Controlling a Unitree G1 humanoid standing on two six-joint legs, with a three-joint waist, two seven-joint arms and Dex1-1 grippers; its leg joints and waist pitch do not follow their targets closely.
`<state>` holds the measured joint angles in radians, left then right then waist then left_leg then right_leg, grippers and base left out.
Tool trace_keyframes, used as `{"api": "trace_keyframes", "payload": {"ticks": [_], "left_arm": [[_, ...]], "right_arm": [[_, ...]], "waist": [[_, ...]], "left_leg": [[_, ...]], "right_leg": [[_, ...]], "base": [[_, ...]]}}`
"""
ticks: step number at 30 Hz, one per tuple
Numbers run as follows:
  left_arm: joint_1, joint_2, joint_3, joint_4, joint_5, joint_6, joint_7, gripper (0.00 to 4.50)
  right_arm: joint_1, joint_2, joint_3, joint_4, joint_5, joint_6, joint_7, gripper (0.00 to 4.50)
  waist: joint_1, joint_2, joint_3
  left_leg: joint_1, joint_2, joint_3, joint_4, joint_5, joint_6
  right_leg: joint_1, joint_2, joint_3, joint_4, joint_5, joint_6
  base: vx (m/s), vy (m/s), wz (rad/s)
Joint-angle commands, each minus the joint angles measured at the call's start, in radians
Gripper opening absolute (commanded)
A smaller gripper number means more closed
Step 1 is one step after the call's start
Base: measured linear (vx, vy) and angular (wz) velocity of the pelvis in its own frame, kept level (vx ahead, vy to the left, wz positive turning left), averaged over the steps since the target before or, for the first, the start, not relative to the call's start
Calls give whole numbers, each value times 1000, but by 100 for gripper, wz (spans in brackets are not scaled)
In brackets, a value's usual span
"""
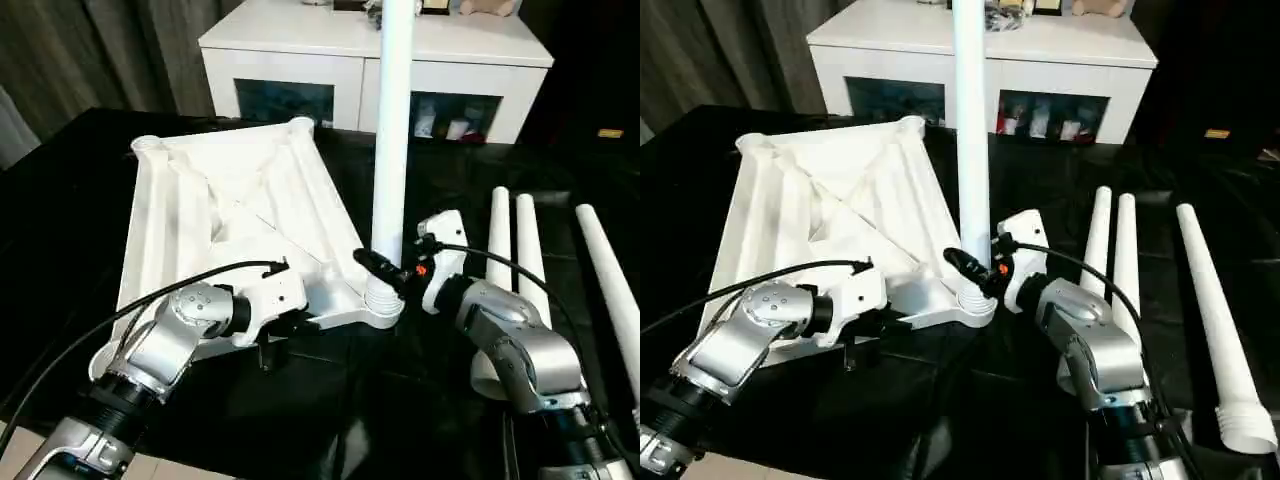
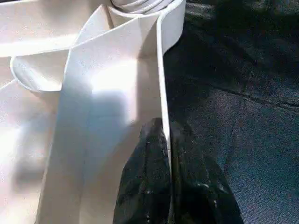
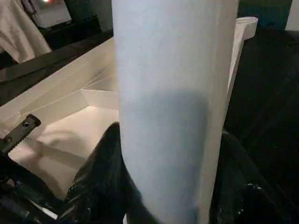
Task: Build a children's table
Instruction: Insert table leg to table base
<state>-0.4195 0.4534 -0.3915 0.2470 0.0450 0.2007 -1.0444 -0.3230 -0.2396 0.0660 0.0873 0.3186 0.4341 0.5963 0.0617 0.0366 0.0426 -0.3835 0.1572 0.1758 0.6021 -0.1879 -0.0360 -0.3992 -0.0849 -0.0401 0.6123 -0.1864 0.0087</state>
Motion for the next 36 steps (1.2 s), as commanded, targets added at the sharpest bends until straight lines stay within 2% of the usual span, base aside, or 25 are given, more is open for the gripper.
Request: {"api": "trace_keyframes", "payload": {"ticks": [1, 6, 9, 10, 11, 14, 18, 19, 20, 21, 22, 23, 24, 25, 26, 29, 30, 31, 32, 33, 35, 36], "left_arm": [[-2, -1, -14, -19, -8, -6, -23, 0], [-7, -3, -14, -18, -8, -7, -30, 0], [-8, -3, -14, -17, -9, -8, -30, 0], [-9, -4, -14, -16, -9, -9, -30, 0], [-9, -4, -14, -16, -9, -9, -30, 0], [-9, -5, -14, -15, -7, -11, -27, 0], [-8, -7, -11, -14, -7, -14, -21, 0], [-8, -7, -11, -14, -7, -14, -21, 0], [-8, -7, -8, -13, -7, -19, -17, 0], [-9, -8, -8, -11, -7, -20, -16, 0], [-11, -9, -7, -8, -6, -23, -14, 0], [-11, -9, -6, -8, -6, -24, -14, 0], [-12, -9, -6, -6, -5, -25, -13, 0], [-14, -10, -6, -4, -6, -26, -14, 0], [-15, -11, -6, -3, -6, -26, -14, 0], [-19, -12, -4, 3, -7, -30, -14, 0], [-22, -13, -4, 7, -6, -32, -14, 0], [-22, -13, -4, 7, -6, -32, -14, 0], [-26, -13, -2, 10, -7, -33, -15, 0], [-28, -14, -1, 13, -7, -35, -14, 0], [-29, -15, 0, 15, -7, -37, -13, 0], [-31, -16, 2, 17, -8, -38, -12, 0]], "right_arm": [[0, -10, -12, 38, -5, 19, 1, 184], [2, 8, -30, 74, 33, 26, 19, 184], [8, 24, -51, 96, 53, 16, 17, 184], [9, 27, -58, 106, 56, 11, 17, 184], [9, 27, -58, 106, 56, 11, 17, 184], [31, 39, -72, 139, 59, -30, 20, 184], [73, 63, -90, 181, 54, -120, 23, 184], [73, 63, -90, 181, 54, -120, 23, 184], [94, 78, -99, 195, 50, -173, 20, 184], [102, 87, -108, 204, 53, -197, 17, 184], [122, 107, -129, 226, 57, -257, 8, 184], [123, 108, -130, 227, 57, -260, 7, 184], [127, 113, -136, 233, 58, -279, 3, 184], [136, 120, -143, 242, 57, -309, 2, 184], [141, 123, -146, 247, 57, -327, 1, 184], [167, 144, -165, 282, 47, -429, -1, 184], [176, 150, -168, 296, 40, -465, -1, 184], [176, 150, -168, 296, 40, -465, -1, 184], [192, 157, -168, 310, 23, -520, -10, 184], [200, 162, -167, 317, 14, -549, -15, 184], [206, 164, -165, 320, 5, -567, -21, 184], [221, 168, -156, 326, -14, -605, -32, 184]], "waist": [[-2, -2, -58], [-2, 1, -57], [-3, 0, -58], [-2, 5, -58], [-3, 2, -57], [-2, 2, -58], [-3, 4, -57], [-3, 4, -56], [-2, 9, -56], [-5, 6, -56], [-4, 9, -56], [-5, 8, -55], [-4, 13, -56], [-5, 10, -56], [-5, 15, -55], [-6, 19, -55], [-4, 24, -56], [-4, 24, -56], [-6, 22, -55], [-6, 24, -53], [-8, 25, -53], [-8, 30, -52]], "left_leg": [[20, 63, -23, -86, -255, -7], [22, 63, -23, -87, -282, -13], [21, 63, -23, -88, -279, -15], [23, 64, -24, -88, -279, -16], [22, 63, -23, -88, -281, -17], [22, 64, -23, -88, -284, -19], [22, 64, -24, -90, -312, -22], [22, 64, -24, -91, -316, -22], [24, 65, -26, -93, -326, -25], [24, 65, -24, -92, -330, -25], [23, 65, -26, -93, -343, -28], [24, 65, -26, -94, -356, -29], [23, 65, -28, -95, -358, -31], [24, 65, -27, -96, -358, -30], [24, 66, -28, -97, -365, -30], [24, 65, -29, -99, -391, -33], [25, 66, -29, -98, -397, -33], [25, 66, -29, -98, -397, -33], [24, 65, -30, -100, -402, -31], [24, 66, -30, -101, -424, -33], [24, 66, -32, -104, -443, -36], [27, 66, -33, -105, -465, -40]], "right_leg": [[36, -59, 39, -69, -165, -223], [35, -61, 40, -73, -205, -220], [34, -60, 39, -72, -191, -223], [33, -60, 39, -71, -185, -225], [34, -59, 38, -71, -179, -227], [34, -60, 38, -71, -183, -226], [32, -62, 39, -75, -208, -222], [31, -62, 39, -76, -213, -222], [31, -61, 39, -76, -221, -218], [29, -61, 39, -77, -219, -218], [29, -63, 39, -78, -226, -218], [27, -63, 40, -80, -235, -218], [30, -63, 39, -78, -236, -217], [30, -61, 38, -80, -232, -216], [29, -60, 38, -79, -229, -218], [28, -61, 38, -81, -230, -218], [27, -62, 38, -81, -233, -217], [27, -62, 38, -81, -233, -217], [28, -61, 38, -82, -238, -215], [25, -62, 38, -86, -257, -211], [26, -61, 37, -87, -276, -205], [23, -60, 37, -89, -298, -201]], "base": [[0, 0, 0], [0, 0, 0], [0, 0, 0], [0, 0, 0], [0, 0, 0], [0, 0, 0], [0, 0, 0], [0, 0, 0], [0, 0, 0], [0, 0, 0], [0, 0, 0], [0, 0, 0], [0, 0, 0], [0, 0, 0], [0, 0, 0], [0, 0, 0], [0, 0, 0], [0, 0, 0], [0, 0, 0], [0, 0, 0], [0, 0, 0], [0, 0, 0]]}}
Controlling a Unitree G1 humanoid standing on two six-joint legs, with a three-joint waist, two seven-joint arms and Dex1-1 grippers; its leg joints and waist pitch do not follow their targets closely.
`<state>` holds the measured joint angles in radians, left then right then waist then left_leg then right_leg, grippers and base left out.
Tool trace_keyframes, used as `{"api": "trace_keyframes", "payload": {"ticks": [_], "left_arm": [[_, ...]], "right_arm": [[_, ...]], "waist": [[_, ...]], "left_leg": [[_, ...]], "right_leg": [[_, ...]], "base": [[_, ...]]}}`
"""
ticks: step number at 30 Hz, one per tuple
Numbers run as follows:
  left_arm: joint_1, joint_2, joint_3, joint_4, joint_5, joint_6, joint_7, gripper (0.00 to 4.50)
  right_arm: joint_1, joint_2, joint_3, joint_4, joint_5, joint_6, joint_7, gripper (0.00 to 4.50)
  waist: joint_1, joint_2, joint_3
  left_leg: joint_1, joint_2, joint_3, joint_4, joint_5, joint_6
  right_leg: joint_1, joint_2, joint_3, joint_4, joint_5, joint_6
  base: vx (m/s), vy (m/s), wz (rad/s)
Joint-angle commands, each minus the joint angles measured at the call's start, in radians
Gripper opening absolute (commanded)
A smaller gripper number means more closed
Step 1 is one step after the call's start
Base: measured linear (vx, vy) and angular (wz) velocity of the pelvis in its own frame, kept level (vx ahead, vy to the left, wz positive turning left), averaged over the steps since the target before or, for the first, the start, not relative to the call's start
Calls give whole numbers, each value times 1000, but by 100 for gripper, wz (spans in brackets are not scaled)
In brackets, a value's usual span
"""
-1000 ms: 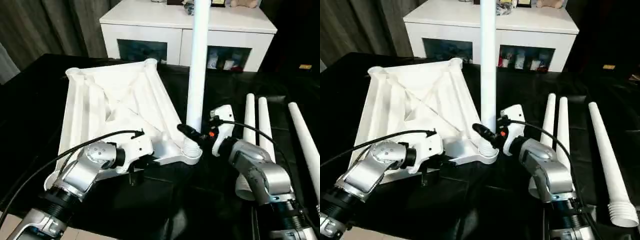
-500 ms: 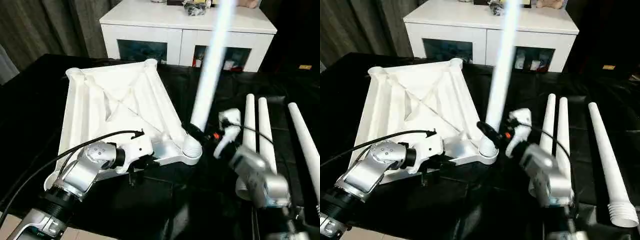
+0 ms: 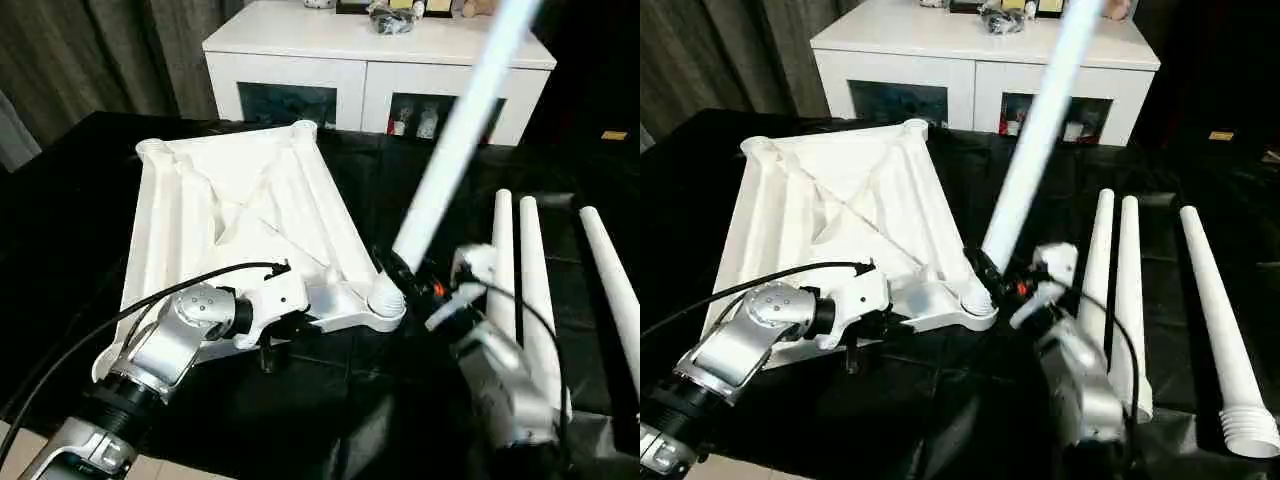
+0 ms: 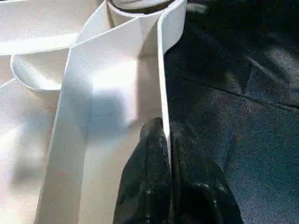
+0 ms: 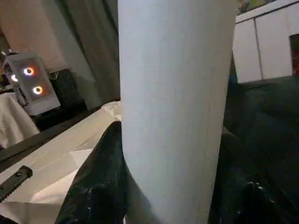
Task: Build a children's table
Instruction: Insert table leg to table base
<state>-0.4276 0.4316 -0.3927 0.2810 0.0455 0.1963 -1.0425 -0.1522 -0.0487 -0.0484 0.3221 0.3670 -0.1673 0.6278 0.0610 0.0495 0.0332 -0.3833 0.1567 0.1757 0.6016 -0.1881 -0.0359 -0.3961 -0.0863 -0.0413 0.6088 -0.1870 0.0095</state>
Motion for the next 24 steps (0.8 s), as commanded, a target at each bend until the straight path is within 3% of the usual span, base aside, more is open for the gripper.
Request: {"api": "trace_keyframes", "payload": {"ticks": [1, 4, 10, 15, 16, 20, 21, 24], "left_arm": [[-23, 6, 5, -16, -9, -34, -14, 0], [-26, 4, 7, -11, -9, -36, -12, 0], [-30, 2, 10, -7, -7, -38, -9, 0], [-35, 6, 14, -5, -4, -39, -8, 0], [-36, 5, 14, -5, -4, -38, -7, 0], [-36, 3, 16, -7, -5, -35, -1, 0], [-36, 2, 16, -7, -5, -34, 0, 0], [-34, 2, 17, -8, -5, -34, 2, 0]], "right_arm": [[57, -22, -37, 94, -74, -22, -71, 184], [80, -15, -24, 110, -112, -96, -101, 184], [98, -4, -3, 127, -131, -139, -107, 184], [73, -61, 76, 130, -174, -40, -49, 184], [68, -71, 85, 129, -177, -25, -36, 184], [43, -114, 114, 110, -166, 57, 31, 184], [39, -121, 120, 107, -167, 71, 39, 184], [20, -153, 151, 97, -170, 121, 80, 184]], "waist": [[-7, 17, -42], [-6, 15, -42], [-7, 16, -43], [-11, 14, -38], [-14, 5, -37], [-16, 1, -36], [-18, -7, -37], [-17, -1, -37]], "left_leg": [[27, 67, -33, -105, -464, -40], [26, 67, -34, -106, -481, -43], [23, 68, -33, -108, -462, -29], [26, 67, -34, -111, -499, -32], [23, 68, -36, -112, -503, -33], [23, 69, -37, -112, -510, -31], [22, 69, -36, -111, -507, -31], [25, 69, -37, -111, -507, -33]], "right_leg": [[20, -59, 38, -86, -297, -202], [17, -62, 41, -92, -330, -189], [20, -59, 40, -87, -275, -203], [18, -60, 41, -94, -358, -185], [19, -60, 41, -96, -380, -176], [14, -63, 43, -100, -425, -160], [14, -62, 43, -102, -428, -155], [11, -62, 43, -102, -425, -158]], "base": [[0, 0, 0], [0, 0, 0], [0, 0, 0], [0, 0, 0], [0, 0, 0], [0, 0, 0], [0, 0, 0], [0, 0, 0]]}}
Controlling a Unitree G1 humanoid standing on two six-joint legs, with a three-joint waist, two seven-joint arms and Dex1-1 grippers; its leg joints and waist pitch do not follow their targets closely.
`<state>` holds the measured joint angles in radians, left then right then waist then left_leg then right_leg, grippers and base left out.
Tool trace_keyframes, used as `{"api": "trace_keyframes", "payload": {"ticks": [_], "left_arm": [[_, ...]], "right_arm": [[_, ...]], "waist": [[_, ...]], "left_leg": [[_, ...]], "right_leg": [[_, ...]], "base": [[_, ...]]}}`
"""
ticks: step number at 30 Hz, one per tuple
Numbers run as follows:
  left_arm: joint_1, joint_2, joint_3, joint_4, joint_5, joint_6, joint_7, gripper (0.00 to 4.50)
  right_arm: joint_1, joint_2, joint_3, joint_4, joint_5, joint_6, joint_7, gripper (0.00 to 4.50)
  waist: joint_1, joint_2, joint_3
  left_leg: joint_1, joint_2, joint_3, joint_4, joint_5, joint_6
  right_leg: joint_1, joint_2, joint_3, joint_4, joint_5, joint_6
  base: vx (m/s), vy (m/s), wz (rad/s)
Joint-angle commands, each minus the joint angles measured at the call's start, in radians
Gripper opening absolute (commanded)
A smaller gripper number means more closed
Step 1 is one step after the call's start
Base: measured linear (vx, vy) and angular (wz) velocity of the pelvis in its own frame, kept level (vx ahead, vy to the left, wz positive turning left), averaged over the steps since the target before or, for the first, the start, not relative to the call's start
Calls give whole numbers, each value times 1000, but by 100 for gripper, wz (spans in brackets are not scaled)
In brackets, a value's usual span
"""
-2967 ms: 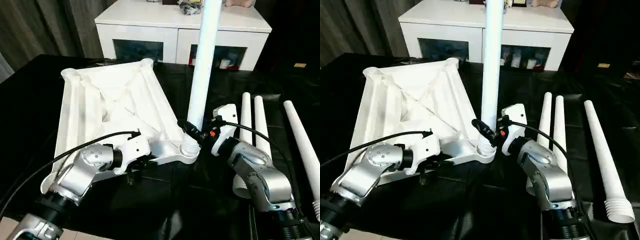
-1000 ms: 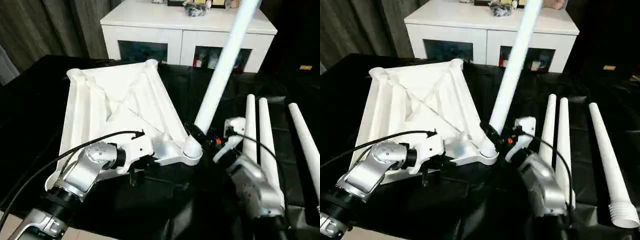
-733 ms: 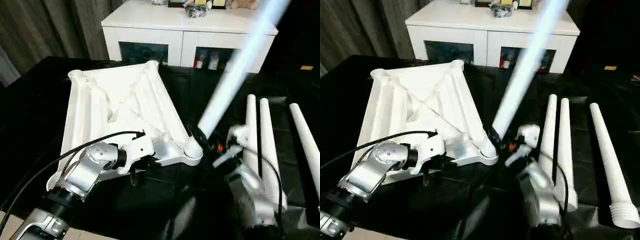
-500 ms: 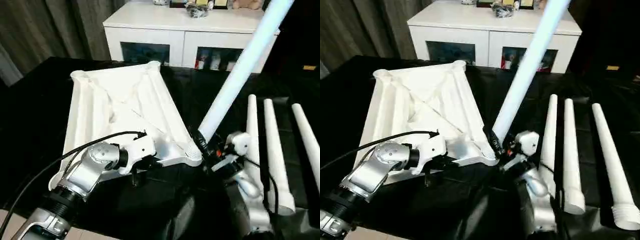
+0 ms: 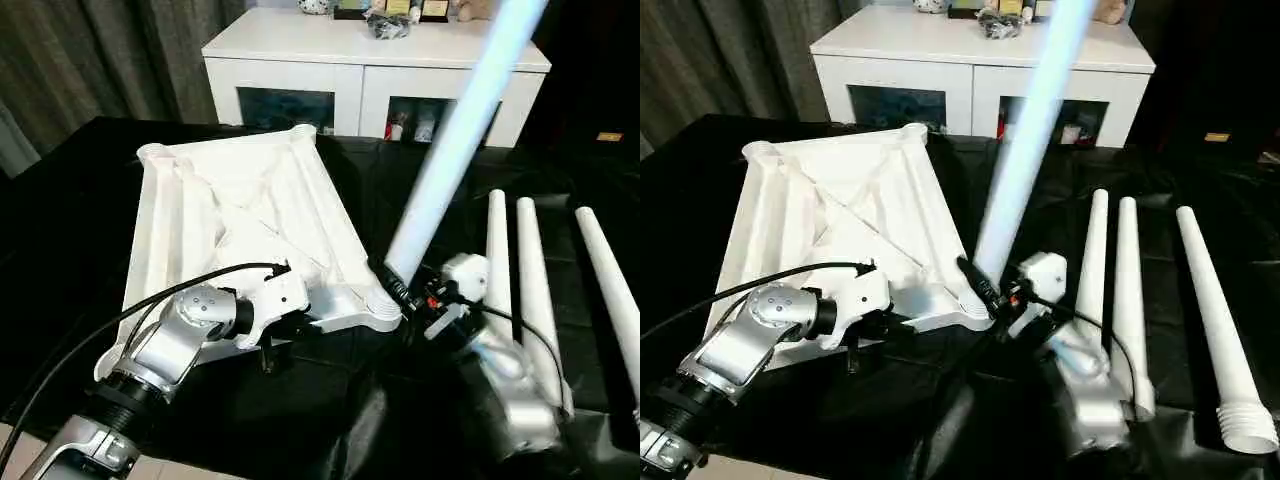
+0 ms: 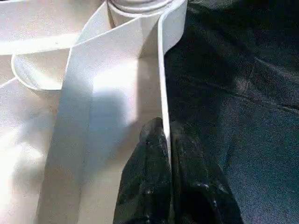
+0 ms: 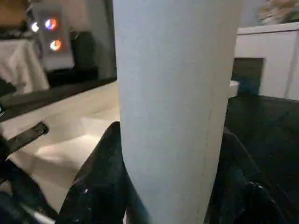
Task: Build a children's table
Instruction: Insert table leg to table base
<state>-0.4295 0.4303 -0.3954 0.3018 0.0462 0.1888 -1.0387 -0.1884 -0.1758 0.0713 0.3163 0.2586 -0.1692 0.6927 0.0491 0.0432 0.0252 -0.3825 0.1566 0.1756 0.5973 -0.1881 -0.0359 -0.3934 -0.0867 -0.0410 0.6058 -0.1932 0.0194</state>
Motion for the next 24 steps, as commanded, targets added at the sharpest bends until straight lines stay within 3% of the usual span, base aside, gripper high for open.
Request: {"api": "trace_keyframes", "payload": {"ticks": [1, 2, 5, 6, 10, 12, 15, 22, 24], "left_arm": [[-32, 4, 19, -29, -6, -27, -2, 0], [-31, 6, 20, -32, -7, -26, -2, 0], [-29, 10, 22, -34, -9, -25, -3, 0], [-28, 12, 23, -36, -11, -23, -6, 0], [-27, 16, 24, -39, -13, -21, -11, 0], [-27, 18, 25, -40, -15, -20, -14, 0], [-30, 18, 25, -36, -15, -21, -17, 0], [-34, 19, 25, -33, -18, -20, -12, 0], [-30, 18, 24, -33, -16, -21, -6, 0]], "right_arm": [[54, -32, 38, 99, -61, 135, 25, 184], [49, -53, 64, 87, -63, 173, 52, 184], [46, -79, 98, 70, -70, 215, 82, 184], [44, -88, 109, 66, -70, 264, 80, 184], [15, -70, 75, 121, -81, 262, 22, 184], [3, -70, 70, 143, -84, 283, 0, 184], [-5, -75, 75, 157, -99, 292, -15, 184], [-33, -59, 39, 158, -69, 289, -52, 184], [-27, -63, 50, 155, -76, 285, -53, 184]], "waist": [[-6, 4, -30], [-7, -1, -31], [-5, -3, -31], [-6, -5, -31], [-9, -4, -27], [-14, -3, -22], [-22, -1, -20], [-29, 4, -22], [-28, 2, -19]], "left_leg": [[22, 70, -38, -109, -508, -35], [23, 70, -36, -108, -507, -33], [22, 70, -34, -107, -490, -26], [20, 69, -35, -108, -477, -24], [24, 68, -37, -111, -517, -38], [32, 69, -44, -113, -580, -54], [35, 68, -50, -117, -628, -65], [36, 70, -54, -128, -660, -75], [42, 68, -50, -125, -675, -73]], "right_leg": [[12, -61, 42, -98, -411, -167], [11, -61, 42, -98, -404, -169], [12, -62, 43, -98, -391, -171], [15, -62, 42, -98, -388, -170], [9, -66, 41, -105, -457, -160], [3, -66, 40, -114, -541, -136], [0, -65, 36, -123, -584, -112], [5, -63, 31, -123, -527, -119], [-3, -62, 33, -128, -536, -120]], "base": [[0, 0, 0], [0, 0, 0], [0, 0, 0], [0, 0, 0], [0, 0, 0], [0, 0, 0], [0, 0, 0], [0, 0, 0], [0, 0, 0]]}}
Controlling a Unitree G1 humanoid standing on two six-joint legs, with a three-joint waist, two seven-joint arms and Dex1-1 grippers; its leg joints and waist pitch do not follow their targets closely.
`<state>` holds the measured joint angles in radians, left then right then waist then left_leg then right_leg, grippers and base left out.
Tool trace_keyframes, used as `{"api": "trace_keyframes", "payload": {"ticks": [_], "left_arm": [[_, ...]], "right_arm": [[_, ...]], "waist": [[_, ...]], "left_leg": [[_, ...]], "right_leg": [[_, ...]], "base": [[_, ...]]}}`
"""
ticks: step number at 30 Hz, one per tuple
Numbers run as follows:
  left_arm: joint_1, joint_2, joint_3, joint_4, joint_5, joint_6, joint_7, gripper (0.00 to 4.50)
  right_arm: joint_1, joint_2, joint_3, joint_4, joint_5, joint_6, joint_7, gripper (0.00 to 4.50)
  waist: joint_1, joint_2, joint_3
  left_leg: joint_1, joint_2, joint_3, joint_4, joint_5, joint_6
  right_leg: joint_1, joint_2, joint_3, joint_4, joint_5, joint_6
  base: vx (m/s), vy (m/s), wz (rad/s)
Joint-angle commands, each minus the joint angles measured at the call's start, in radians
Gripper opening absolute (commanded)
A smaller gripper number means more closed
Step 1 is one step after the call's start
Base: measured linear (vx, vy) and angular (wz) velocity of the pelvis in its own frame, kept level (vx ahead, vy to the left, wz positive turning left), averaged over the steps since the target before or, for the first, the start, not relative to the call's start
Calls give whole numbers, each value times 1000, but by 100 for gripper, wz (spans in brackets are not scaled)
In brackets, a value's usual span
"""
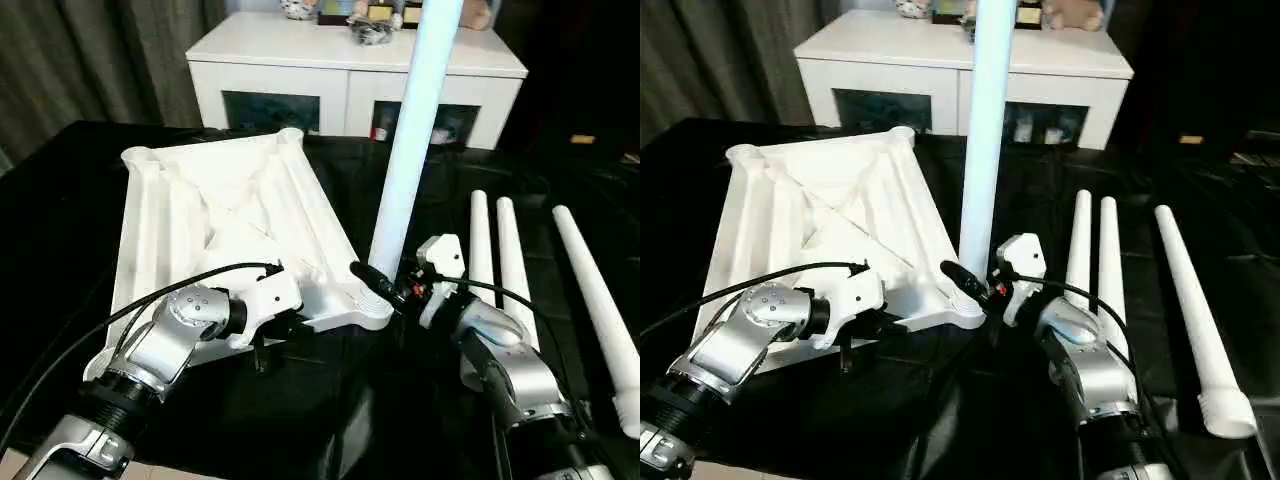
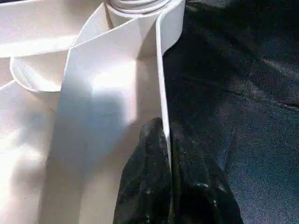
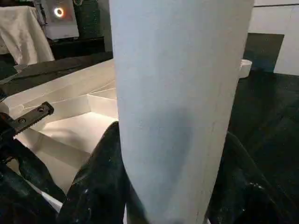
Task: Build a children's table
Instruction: Insert table leg to table base, then rotate leg to tighten
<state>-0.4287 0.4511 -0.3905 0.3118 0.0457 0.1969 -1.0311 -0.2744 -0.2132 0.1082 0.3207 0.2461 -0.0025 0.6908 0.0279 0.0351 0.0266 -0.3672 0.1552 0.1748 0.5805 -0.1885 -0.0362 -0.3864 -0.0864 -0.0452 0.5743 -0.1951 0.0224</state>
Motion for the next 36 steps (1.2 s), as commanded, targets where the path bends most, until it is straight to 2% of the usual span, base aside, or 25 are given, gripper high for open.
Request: {"api": "trace_keyframes", "payload": {"ticks": [1, 8, 11, 13, 14, 15, 17, 18, 19, 20, 21, 22, 23, 24, 25, 26, 27, 28, 29, 30, 31, 32, 33, 34, 36], "left_arm": [[-28, -3, 19, -42, -14, -28, -11, 0], [-18, -21, 54, -13, 7, 21, 94, 0], [1, -77, 91, -52, -4, 133, 195, 0], [11, -107, 97, -90, -9, 196, 227, 0], [24, -156, 93, -144, 4, 286, 284, 0], [27, -168, 92, -157, 8, 307, 298, 0], [37, -214, 74, -202, 15, 374, 329, 0], [43, -270, 68, -232, 22, 428, 381, 0], [43, -270, 68, -232, 22, 428, 381, 0], [46, -305, 65, -242, 21, 452, 411, 0], [50, -351, 63, -246, 19, 469, 447, 0], [53, -383, 62, -249, 18, 484, 472, 0], [54, -400, 48, -245, 26, 486, 483, 0], [52, -399, 26, -237, 42, 476, 481, 0], [50, -406, 17, -221, 51, 450, 494, 0], [50, -406, 17, -221, 51, 450, 494, 0], [46, -409, 25, -218, 49, 436, 505, 0], [41, -408, 35, -217, 48, 443, 515, 0], [34, -400, 41, -209, 50, 439, 518, 0], [29, -393, 46, -205, 56, 436, 523, 0], [24, -384, 52, -199, 62, 432, 528, 0], [22, -379, 56, -196, 66, 428, 530, 0], [21, -373, 59, -197, 69, 429, 528, 0], [20, -371, 61, -197, 70, 428, 527, 0], [15, -356, 74, -195, 67, 424, 522, 0]], "right_arm": [[64, -27, 20, 154, -74, 112, -56, 184], [55, 20, -5, 209, -114, 104, -211, 184], [13, 86, -46, 292, -133, 111, -400, 184], [-11, 116, -54, 328, -137, 109, -467, 184], [-42, 143, -60, 369, -147, 107, -543, 184], [-49, 149, -61, 378, -150, 107, -560, 184], [-80, 171, -64, 414, -153, 108, -612, 184], [-109, 187, -59, 450, -160, 102, -644, 184], [-109, 187, -59, 450, -160, 102, -644, 184], [-126, 199, -64, 471, -162, 101, -673, 184], [-147, 212, -67, 496, -162, 97, -692, 184], [-164, 222, -71, 518, -163, 91, -709, 184], [-179, 231, -76, 537, -165, 88, -733, 184], [-188, 237, -79, 549, -165, 83, -745, 184], [-204, 250, -90, 567, -156, 78, -760, 184], [-204, 250, -90, 567, -156, 78, -760, 184], [-210, 251, -85, 578, -162, 68, -759, 184], [-213, 252, -84, 584, -168, 61, -760, 184], [-213, 252, -81, 586, -175, 55, -763, 184], [-217, 251, -79, 594, -178, 48, -760, 184], [-220, 253, -81, 601, -173, 39, -754, 184], [-222, 254, -83, 605, -169, 34, -749, 184], [-226, 256, -87, 611, -173, 28, -753, 184], [-228, 256, -88, 613, -174, 26, -753, 184], [-238, 261, -99, 627, -179, 5, -750, 184]], "waist": [[-6, 9, -20], [-7, 9, -15], [-24, 10, -6], [-45, 23, 0], [-53, 31, 3], [-46, 37, 5], [-20, 44, 3], [-13, 4, 5], [-22, -25, 3], [-29, -29, 28], [-36, -18, 29], [-34, 8, 12], [-38, 26, 5], [-52, 44, 25], [-50, 37, 21], [-43, 49, 29], [-36, 42, 35], [-7, 33, 36], [13, 4, 34], [-3, -52, 37], [-10, -27, 27], [-22, -43, 23], [0, -17, 16], [-8, 0, 14], [-8, 21, 7]], "left_leg": [[28, 69, -48, -108, -675, -71], [28, 68, -51, -109, -681, -72], [32, 64, -61, -112, -742, -87], [40, 65, -70, -125, -842, -94], [25, 72, -77, -145, -882, -101], [3, 84, -73, -180, -921, -103], [-18, 96, -41, -230, -950, -102], [24, 71, 5, -202, -848, -98], [91, 30, -7, -88, -727, -83], [162, -14, -23, 110, -373, -15], [13, 26, -73, 31, -268, 0], [13, 42, -80, -27, -326, -22], [36, 64, -97, -66, -488, -28], [52, 98, -107, -143, -894, -46], [59, 102, -97, -152, -929, -36], [60, 104, -82, -170, -966, -39], [46, 108, -62, -197, -1002, -34], [32, 117, -34, -230, -1017, -27], [43, 108, -12, -218, -939, -10], [194, 3, 6, 12, -658, -31], [210, -16, -3, 71, -503, -15], [79, 2, -42, 26, -313, 30], [63, 15, -51, -16, -285, 18], [50, 46, -66, -70, -347, 1], [78, 62, -60, -89, -457, -5]], "right_leg": [[-11, -63, 38, -98, -541, -122], [-15, -64, 37, -103, -599, -102], [-18, -62, 18, -111, -690, -70], [-7, -51, -14, -117, -693, -51], [19, -50, -29, -100, -622, -59], [50, -39, -27, -48, -505, -78], [80, -19, -26, 38, -362, -100], [21, -20, 6, -17, -465, -89], [-48, -55, 2, -125, -740, -49], [-126, -152, 8, -256, -1120, -16], [62, -191, -7, -175, -1017, 3], [86, -149, -28, -141, -856, -3], [66, -96, -56, -102, -632, -19], [52, -39, -70, -44, -304, -72], [53, -36, -63, -30, -253, -89], [50, -32, -66, -19, -235, -107], [66, -22, -63, 10, -256, -101], [82, -14, -45, 64, -289, -89], [72, -12, -4, 63, -433, -44], [-116, -37, -23, -194, -978, 60], [-135, -99, 6, -209, -1095, 41], [3, -140, 9, -167, -1067, 50], [34, -132, -1, -148, -989, 40], [33, -91, -19, -119, -746, 13], [28, -70, -26, -108, -456, -87]], "base": [[0, 0, 0], [0, 0, 0], [0, 0, 0], [0, 0, 0], [0, 0, 0], [0, 0, 0], [-61, -3, 3], [-43, -56, 16], [26, -88, 13], [26, -88, 13], [79, 9, -44], [62, 127, -53], [62, 127, -53], [-18, 77, 4], [-41, -15, 25], [-41, -15, 25], [-21, -55, 25], [-2, -88, 21], [-2, -88, 21], [41, -142, 22], [60, -107, -11], [60, -107, -11], [90, -12, -39], [65, -16, -18], [32, -8, -9]]}}
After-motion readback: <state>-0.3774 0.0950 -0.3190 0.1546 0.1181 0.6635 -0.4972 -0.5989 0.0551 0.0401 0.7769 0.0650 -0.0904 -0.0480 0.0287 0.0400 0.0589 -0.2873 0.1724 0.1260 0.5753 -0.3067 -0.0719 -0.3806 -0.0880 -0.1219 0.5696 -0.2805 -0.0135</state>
